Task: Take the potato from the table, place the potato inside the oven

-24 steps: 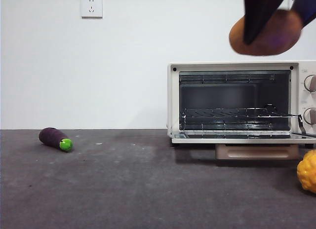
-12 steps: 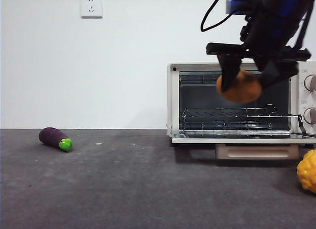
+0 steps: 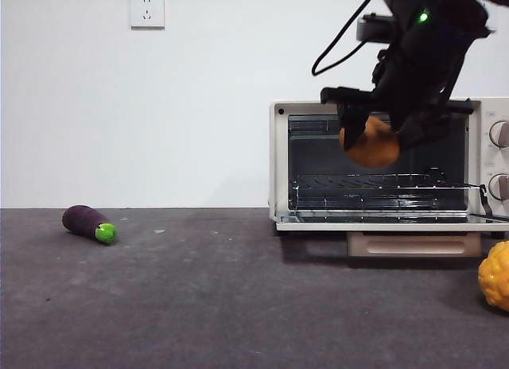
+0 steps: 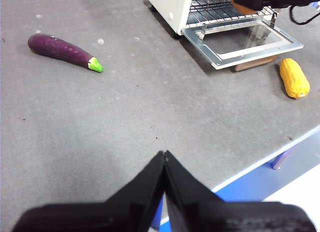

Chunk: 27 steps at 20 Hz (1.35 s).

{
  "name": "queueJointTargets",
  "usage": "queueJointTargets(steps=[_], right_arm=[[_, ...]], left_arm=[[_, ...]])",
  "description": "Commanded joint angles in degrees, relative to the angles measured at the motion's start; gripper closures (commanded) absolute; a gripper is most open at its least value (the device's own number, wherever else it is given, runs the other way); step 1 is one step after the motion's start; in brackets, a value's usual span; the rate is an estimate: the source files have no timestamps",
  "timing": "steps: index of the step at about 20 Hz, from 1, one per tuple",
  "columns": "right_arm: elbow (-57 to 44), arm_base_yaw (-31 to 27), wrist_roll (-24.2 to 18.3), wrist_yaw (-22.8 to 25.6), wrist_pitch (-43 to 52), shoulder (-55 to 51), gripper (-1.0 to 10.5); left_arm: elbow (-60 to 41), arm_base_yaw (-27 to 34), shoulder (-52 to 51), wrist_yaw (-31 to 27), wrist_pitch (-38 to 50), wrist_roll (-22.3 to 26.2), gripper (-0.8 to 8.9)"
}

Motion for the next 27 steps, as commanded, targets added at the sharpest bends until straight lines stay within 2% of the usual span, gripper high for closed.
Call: queueJointTargets(steps=[1,8,11,15,19,22,25,27], right_arm=[[2.4,-0.4,0.3,0.2,0.2,3.0,9.1],[6.0,-0.5,0.4,0.7,-0.5,7.6,9.0],[6.1,-0.8,1.5,1.5,-0.7,8.4,7.4],[6.1,-0.8,2.2,3.0,-0.4,8.4,6.8],[6.1,-0.8,2.1,5.6,1.3,8.4,4.1],[6.3,-0.8,2.0,6.0,1.4,8.4,4.0],[8.2,-0.7,1.9,6.3,-3.1,7.5,4.0],[9.0,-0.7,1.9,8.2,-5.4,6.0,4.0]], left_arm=[[-0.3,-0.2,-0.3,-0.2,0.2,0.7,8.18],[-0.3,-0.2,-0.3,-0.2,0.2,0.7,8.18],[-0.3,-0.2,-0.3,-0.2,0.2,0.7,8.18],[-0.3,-0.2,-0.3,-0.2,0.2,0.7,8.18],[-0.3,-0.2,-0.3,-0.2,0.2,0.4,8.18],[-0.3,-0.2,-0.3,-0.2,0.2,-0.2,8.18],[-0.3,-0.2,-0.3,-0.2,0.2,-0.5,8.18],[-0.3,-0.2,-0.3,-0.2,0.2,-0.5,8.18]])
